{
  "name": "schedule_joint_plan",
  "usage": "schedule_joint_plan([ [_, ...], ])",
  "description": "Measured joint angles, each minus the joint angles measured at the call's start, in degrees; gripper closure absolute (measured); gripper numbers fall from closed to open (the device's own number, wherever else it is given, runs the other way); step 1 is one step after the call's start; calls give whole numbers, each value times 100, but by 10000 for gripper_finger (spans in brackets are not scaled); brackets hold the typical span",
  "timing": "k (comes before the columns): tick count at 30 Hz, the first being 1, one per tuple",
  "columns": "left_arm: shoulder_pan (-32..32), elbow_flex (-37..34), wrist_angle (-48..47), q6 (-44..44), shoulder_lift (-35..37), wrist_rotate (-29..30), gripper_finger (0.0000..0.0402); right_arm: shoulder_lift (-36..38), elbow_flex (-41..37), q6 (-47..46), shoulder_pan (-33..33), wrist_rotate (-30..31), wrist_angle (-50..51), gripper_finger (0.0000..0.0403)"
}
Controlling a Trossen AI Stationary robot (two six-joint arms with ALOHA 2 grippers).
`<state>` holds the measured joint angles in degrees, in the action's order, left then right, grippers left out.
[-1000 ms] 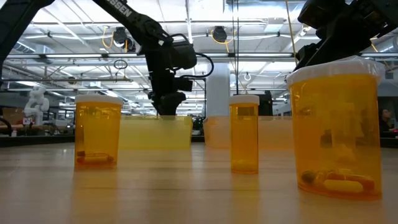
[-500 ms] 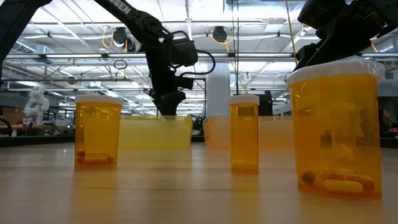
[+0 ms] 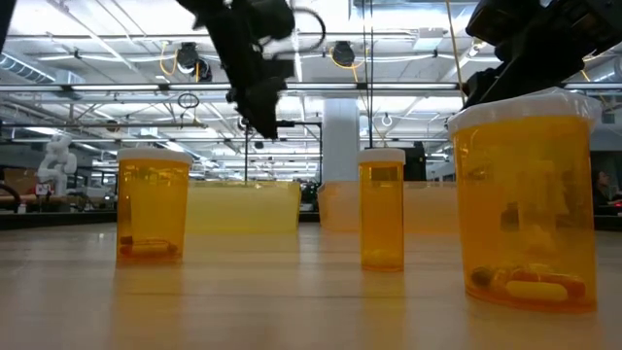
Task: Pick and place medicine bottles into bin by pill shape (circle, oval)
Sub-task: Put the big orange pill bottle into the orange bin
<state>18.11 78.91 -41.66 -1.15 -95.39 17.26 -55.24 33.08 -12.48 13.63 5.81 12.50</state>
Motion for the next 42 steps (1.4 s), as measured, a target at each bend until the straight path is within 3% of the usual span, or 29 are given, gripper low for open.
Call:
schedule_joint_plan([
  [5, -574, 0, -422, 254, 552, 174, 204, 2, 9, -373, 181, -158, 148, 142],
  [11, -1329, -138, -482, 110, 822, 508, 204, -4, 215, -971, 851, -120, 593, 142],
  [17, -1713, -478, -459, 277, 898, 850, 204, -240, 827, -1408, 1501, 313, 1311, 142],
  [29, -1729, -522, -443, 458, 896, 890, 204, -1811, 2364, -2139, 2362, 463, 3378, 108],
  [36, -1729, -522, -434, 499, 898, 887, 204, -2161, 2472, -2391, 2447, 303, 3573, 73],
  [42, -1729, -522, -431, 516, 898, 885, 204, -2372, 2472, -2448, 2476, 162, 3607, 67],
])
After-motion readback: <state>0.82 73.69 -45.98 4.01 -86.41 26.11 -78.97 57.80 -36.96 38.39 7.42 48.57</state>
